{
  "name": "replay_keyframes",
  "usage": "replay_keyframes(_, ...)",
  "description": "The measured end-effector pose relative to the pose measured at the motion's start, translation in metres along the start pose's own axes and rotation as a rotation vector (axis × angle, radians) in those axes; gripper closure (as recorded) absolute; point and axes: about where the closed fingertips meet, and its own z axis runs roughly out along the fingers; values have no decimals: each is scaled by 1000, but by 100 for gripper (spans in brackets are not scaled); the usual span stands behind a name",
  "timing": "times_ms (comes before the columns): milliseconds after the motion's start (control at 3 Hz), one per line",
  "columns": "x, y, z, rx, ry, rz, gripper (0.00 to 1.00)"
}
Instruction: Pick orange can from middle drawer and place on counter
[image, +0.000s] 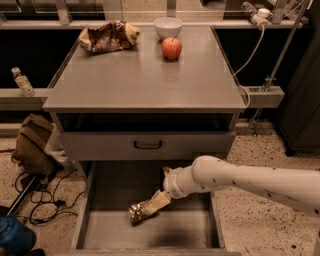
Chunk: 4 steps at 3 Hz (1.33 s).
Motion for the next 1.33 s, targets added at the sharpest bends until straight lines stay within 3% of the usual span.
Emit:
replay_keyframes(333, 0, 0, 0, 0, 0, 0, 0)
replay_keyframes(667, 14, 9, 29, -50, 5, 17, 0)
replay_keyframes(1000, 47, 35, 77, -108, -5, 60, 0)
replay_keyframes(1333, 47, 36, 82, -117, -5, 59, 0)
